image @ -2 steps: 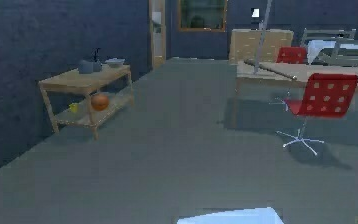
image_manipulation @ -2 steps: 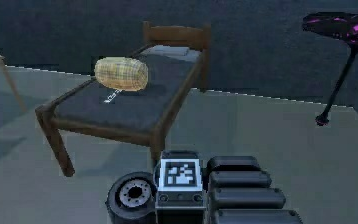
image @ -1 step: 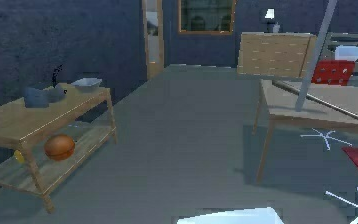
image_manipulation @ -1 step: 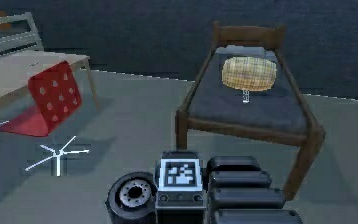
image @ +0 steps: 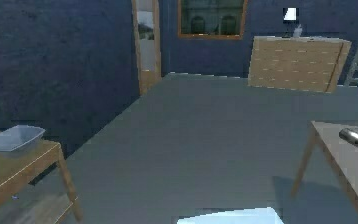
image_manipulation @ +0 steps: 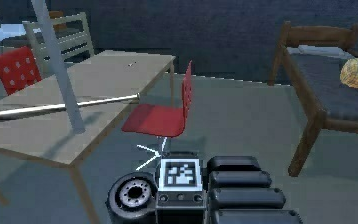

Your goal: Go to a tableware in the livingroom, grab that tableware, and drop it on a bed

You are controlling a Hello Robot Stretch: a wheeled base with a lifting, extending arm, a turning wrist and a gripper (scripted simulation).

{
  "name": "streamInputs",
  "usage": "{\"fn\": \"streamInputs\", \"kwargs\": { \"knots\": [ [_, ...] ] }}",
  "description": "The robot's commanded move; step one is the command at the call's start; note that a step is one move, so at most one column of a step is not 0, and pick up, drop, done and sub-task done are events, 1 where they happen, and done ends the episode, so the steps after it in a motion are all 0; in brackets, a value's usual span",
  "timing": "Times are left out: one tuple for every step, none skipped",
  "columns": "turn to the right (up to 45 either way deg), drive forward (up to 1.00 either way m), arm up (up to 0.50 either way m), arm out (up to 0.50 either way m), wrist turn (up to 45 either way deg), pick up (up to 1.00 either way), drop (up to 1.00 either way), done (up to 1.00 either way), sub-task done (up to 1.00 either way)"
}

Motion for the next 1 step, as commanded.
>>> {"fn": "streamInputs", "kwargs": {
  "knots": [
    [-3.0,0.00,0.00,0.00,0.0,0.00,0.00,0.00,0.00]
  ]
}}
